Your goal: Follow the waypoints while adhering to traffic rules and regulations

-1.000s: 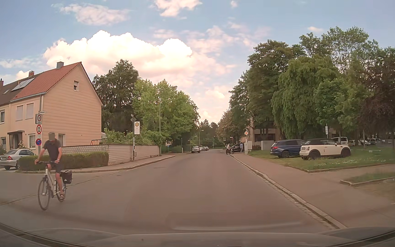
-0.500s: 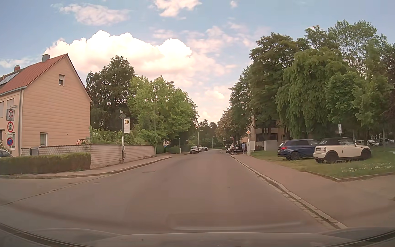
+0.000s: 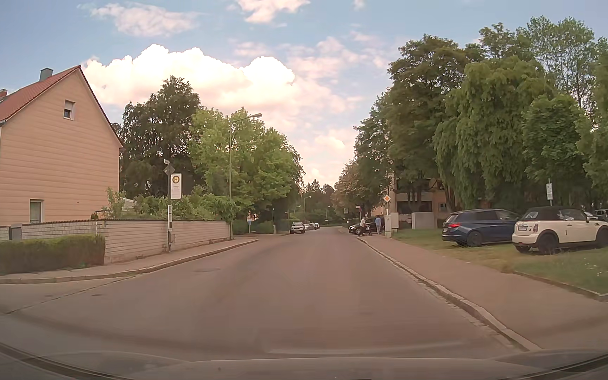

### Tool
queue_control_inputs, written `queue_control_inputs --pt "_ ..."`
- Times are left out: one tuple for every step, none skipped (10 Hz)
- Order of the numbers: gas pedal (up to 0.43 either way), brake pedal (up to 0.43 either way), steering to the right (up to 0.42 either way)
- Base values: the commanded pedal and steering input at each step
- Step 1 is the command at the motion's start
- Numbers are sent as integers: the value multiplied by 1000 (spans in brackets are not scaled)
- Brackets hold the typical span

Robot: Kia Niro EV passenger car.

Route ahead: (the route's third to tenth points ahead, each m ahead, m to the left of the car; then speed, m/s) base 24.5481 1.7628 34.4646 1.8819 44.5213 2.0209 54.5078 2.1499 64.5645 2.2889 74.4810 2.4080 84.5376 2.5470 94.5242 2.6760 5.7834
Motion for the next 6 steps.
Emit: queue_control_inputs --pt "110 18 1" --pt "130 18 1" --pt "157 18 1" --pt "177 18 2" --pt "177 18 3" --pt "177 18 5"
